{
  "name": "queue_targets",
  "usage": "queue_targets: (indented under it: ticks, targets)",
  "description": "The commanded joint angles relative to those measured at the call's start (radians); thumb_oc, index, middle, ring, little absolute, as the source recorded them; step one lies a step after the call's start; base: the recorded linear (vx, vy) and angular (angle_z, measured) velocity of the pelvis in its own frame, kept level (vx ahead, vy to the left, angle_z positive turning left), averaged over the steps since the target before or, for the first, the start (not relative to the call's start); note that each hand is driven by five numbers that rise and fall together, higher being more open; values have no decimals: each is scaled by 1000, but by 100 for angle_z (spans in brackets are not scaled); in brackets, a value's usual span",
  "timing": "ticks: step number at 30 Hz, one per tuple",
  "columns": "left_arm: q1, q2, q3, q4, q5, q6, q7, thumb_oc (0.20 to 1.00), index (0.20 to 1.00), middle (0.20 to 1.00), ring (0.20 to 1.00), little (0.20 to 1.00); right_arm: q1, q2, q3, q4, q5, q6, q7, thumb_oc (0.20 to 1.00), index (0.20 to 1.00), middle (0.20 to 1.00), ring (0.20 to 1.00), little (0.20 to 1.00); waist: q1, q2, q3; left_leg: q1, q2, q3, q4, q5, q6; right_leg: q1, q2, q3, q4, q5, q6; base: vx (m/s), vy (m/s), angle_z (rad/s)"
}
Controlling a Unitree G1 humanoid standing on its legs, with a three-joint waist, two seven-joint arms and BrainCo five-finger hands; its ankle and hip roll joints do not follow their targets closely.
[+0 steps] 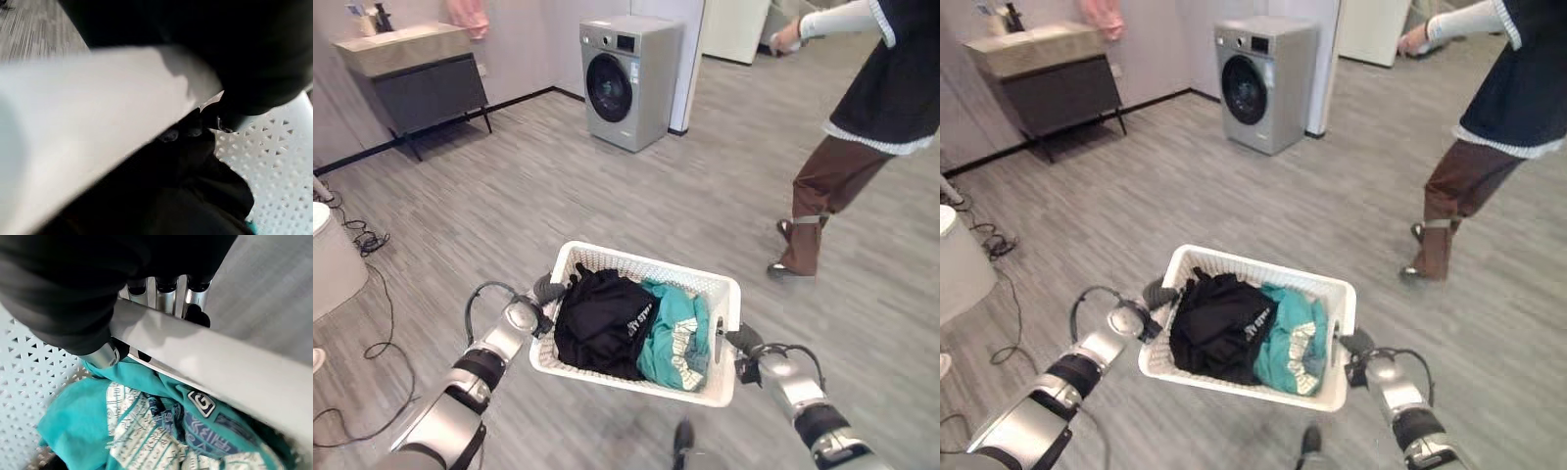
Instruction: Grab the laundry basket,head to the washer,open it,put in the laundry and shut it.
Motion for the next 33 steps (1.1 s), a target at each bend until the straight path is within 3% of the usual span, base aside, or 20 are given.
queue_targets:
  ticks: [1,2,4,5,6,8,10,11,12,13,16,17,18,19,21,23,26,30,31,33]
  targets:
    - [-6,137,81,-65,-21,-49,31,200,200,200,200,200,-22,-91,-66,-45,71,-90,0,200,200,200,200,200,11,-60,-44,-200,-3,93,184,289,110,150,-9,1,-184,-26,53,255,-510,-25]
    - [-6,137,82,-67,-21,-48,31,200,200,200,200,200,-23,-91,-66,-44,72,-90,0,200,200,200,200,200,7,-54,-45,-210,2,85,198,283,108,149,-2,-4,-186,-25,51,326,-491,7]
    - [7,139,96,-80,-34,-40,32,200,200,200,200,200,-24,-99,-73,-60,76,-89,-18,200,200,200,200,200,27,-63,-25,-270,72,157,220,278,102,211,26,-24,-208,-67,34,286,-305,0]
    - [3,133,95,-85,-40,-30,32,200,200,200,200,200,-19,-99,-75,-75,82,-83,-22,200,200,200,200,200,37,-55,-13,-306,77,181,219,231,95,242,42,-25,-221,-84,35,318,-274,0]
    - [4,124,109,-81,-30,-28,34,200,200,200,200,200,-12,-94,-72,-124,84,-85,-18,200,200,200,200,200,48,-69,-4,-375,3,232,125,190,99,264,42,-26,-235,-95,35,238,-119,20]
    - [-1,121,108,-77,-24,-27,39,200,200,200,200,200,-9,-92,-71,-141,87,-89,-20,200,200,200,200,200,52,-69,-1,-396,-12,255,48,182,90,272,48,-35,-238,-110,41,209,-85,-2]
    - [-13,117,107,-74,-21,-33,45,200,200,200,200,200,-10,-80,-67,-161,88,-103,-27,200,200,200,200,200,70,-73,1,-406,-68,297,-198,175,75,313,52,-40,-243,-144,58,444,-38,-37]
    - [-21,119,104,-64,-21,-39,45,200,200,200,200,200,-26,-59,-50,-154,81,-117,-29,200,200,200,200,200,107,-59,-3,-417,-134,281,-421,288,65,328,79,-44,-224,-162,53,387,15,9]
    - [-21,119,103,-64,-21,-39,45,200,200,200,200,200,-26,-59,-50,-153,81,-117,-29,200,200,200,200,200,106,-62,-1,-409,-137,282,-434,295,65,330,76,-44,-224,-163,53,490,30,19]
    - [-15,122,97,-68,-25,-43,42,200,200,200,200,200,-38,-37,-35,-141,81,-126,-29,200,200,200,200,200,135,-51,-7,-425,-176,250,-563,331,56,353,98,-32,-198,-205,46,283,22,-10]
    - [-12,118,87,-71,-34,-50,40,200,200,200,200,200,-45,-15,-27,-126,88,-134,-32,200,200,200,200,200,149,-49,-8,-450,-198,252,-602,342,57,376,114,-22,-166,-241,35,463,39,-47]
    - [1,120,86,-83,-39,-53,31,200,200,200,200,200,-46,5,-17,-118,95,-134,-26,200,200,200,200,200,161,-50,-23,-432,-204,287,-582,340,80,401,131,-8,-121,-283,36,512,93,-13]
    - [15,129,89,-86,-34,-53,32,200,200,200,200,200,-45,15,-13,-115,90,-132,-21,200,200,200,200,200,171,-55,-35,-409,-212,271,-589,352,98,404,132,1,-79,-297,39,699,123,-6]
    - [18,134,88,-87,-30,-57,30,200,200,200,200,200,-40,23,-18,-109,91,-135,-20,200,200,200,200,200,184,-71,-50,-392,-226,259,-581,351,110,399,122,-1,-5,-277,65,493,108,-19]
    - [31,150,81,-87,-24,-63,32,200,200,200,200,200,-34,31,-15,-96,80,-138,-2,200,200,200,200,200,180,-89,-40,-353,-242,249,-542,320,145,302,73,-3,243,-94,186,380,118,-53]
    - [33,152,78,-83,-21,-65,40,200,200,200,200,200,-36,32,-19,-80,73,-135,-3,200,200,200,200,200,162,-70,-34,-340,-237,237,-519,295,167,205,45,10,442,-6,225,237,137,-47]
    - [26,139,79,-79,-31,-64,49,200,200,200,200,200,-50,26,-25,-63,64,-135,-9,200,200,200,200,200,145,-47,-38,-298,-239,211,-540,276,183,141,9,10,516,-42,202,205,95,-12]
    - [-2,118,52,-55,-32,-66,49,200,200,200,200,200,-61,-1,-28,-47,69,-138,-13,200,200,200,200,200,123,-29,-43,-246,-244,159,-553,256,168,137,-47,-39,261,-179,139,193,-19,52]
    - [-12,110,50,-38,-30,-68,46,200,200,200,200,200,-63,-9,-33,-49,72,-138,-18,200,200,200,200,200,115,-11,-51,-220,-227,138,-551,229,151,107,-103,-56,145,-175,122,152,-72,83]
    - [-18,107,48,-33,-27,-69,49,200,200,200,200,200,-59,-7,-38,-50,72,-140,-20,200,200,200,200,200,108,-10,-46,-213,-226,129,-538,219,146,112,-116,-59,121,-149,128,117,-62,53]
